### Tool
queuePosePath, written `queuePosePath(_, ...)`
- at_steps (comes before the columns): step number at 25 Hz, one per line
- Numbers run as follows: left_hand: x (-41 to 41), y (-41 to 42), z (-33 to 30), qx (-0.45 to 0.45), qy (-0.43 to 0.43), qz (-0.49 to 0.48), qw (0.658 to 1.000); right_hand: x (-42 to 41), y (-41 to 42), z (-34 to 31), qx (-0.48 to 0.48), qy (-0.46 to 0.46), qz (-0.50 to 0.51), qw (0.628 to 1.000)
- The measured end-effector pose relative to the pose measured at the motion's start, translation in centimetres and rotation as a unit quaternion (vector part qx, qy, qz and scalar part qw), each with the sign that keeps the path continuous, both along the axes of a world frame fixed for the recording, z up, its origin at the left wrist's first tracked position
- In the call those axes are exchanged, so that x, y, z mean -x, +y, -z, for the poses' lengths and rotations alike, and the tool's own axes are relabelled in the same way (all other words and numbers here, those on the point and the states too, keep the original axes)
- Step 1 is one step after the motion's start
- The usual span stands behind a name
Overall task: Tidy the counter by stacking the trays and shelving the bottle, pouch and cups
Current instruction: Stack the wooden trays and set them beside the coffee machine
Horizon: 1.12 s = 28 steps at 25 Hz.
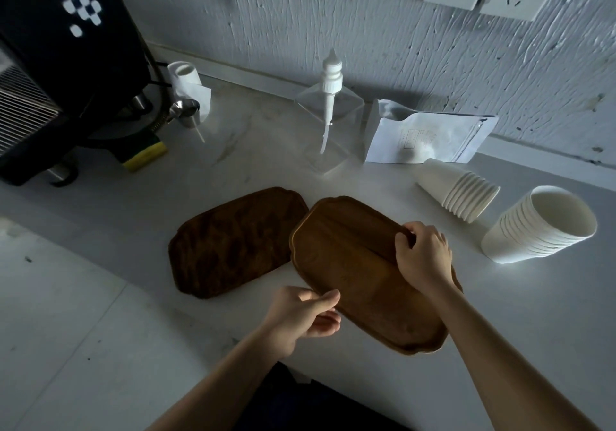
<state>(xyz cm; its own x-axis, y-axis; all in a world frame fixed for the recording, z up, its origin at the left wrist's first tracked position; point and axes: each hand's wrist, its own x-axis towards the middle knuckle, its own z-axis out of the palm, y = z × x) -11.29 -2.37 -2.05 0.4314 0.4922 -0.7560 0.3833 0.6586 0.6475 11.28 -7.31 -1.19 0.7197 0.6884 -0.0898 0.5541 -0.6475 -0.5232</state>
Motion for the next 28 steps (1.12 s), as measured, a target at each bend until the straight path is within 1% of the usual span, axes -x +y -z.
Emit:
queuePosePath(7,3.2,2.3,-0.9,0.017,-0.021,-0.065,0.997,2.7,6.5,-1.6,0.015,-0.022,-0.095,0.995)
queuePosePath(9,4.3,2.8,-1.0,0.022,-0.029,-0.098,0.994,3.8,8.5,-1.8,0.022,-0.031,-0.126,0.991)
queuePosePath(11,5.4,3.3,-0.9,0.043,-0.042,-0.152,0.987,5.2,11.0,-2.0,0.027,-0.042,-0.167,0.985)
queuePosePath(14,6.4,3.6,-0.6,0.078,-0.027,-0.228,0.970,7.7,14.6,-2.2,0.032,-0.059,-0.229,0.971)
queuePosePath(19,7.7,3.7,-0.2,0.148,-0.026,-0.339,0.929,11.6,19.5,-1.5,0.050,-0.092,-0.331,0.938)
queuePosePath(24,7.9,4.4,-0.3,0.198,-0.046,-0.407,0.891,14.0,22.3,-0.7,0.075,-0.091,-0.379,0.918)
queuePosePath(28,7.5,4.9,-0.7,0.236,-0.063,-0.432,0.868,15.3,23.4,-0.1,0.095,-0.075,-0.406,0.906)
